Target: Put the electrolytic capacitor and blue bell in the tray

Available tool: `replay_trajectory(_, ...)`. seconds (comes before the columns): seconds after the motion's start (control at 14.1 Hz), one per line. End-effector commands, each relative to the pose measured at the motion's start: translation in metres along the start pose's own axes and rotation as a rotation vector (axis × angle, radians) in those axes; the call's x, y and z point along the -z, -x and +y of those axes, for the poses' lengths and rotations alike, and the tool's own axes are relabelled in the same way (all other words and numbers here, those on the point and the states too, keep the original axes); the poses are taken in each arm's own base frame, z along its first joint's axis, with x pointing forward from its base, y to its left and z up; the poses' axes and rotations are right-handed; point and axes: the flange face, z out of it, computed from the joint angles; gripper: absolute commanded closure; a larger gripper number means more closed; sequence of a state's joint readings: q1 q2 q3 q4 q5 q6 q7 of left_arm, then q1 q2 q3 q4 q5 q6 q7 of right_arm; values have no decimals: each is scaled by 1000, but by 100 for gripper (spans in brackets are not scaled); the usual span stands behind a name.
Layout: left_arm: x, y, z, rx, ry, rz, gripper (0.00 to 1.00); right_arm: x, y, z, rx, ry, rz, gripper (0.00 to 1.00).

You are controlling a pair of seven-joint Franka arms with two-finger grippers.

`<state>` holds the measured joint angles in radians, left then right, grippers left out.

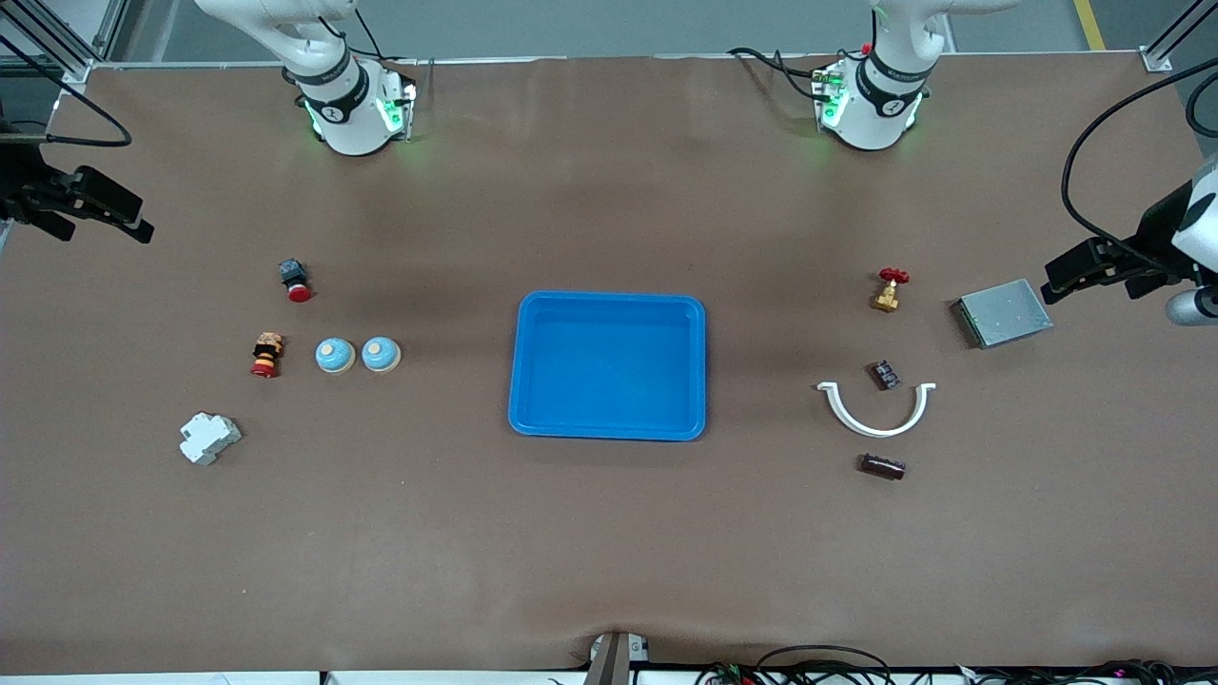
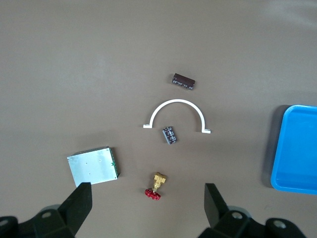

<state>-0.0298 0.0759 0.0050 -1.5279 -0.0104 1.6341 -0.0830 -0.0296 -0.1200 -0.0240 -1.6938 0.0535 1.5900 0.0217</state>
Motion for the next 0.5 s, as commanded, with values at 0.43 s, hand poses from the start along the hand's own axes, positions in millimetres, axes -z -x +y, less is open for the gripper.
replay_trajectory(0.43,13,3,-1,6,43,9,0,-1,6,3,13,52,-14,0)
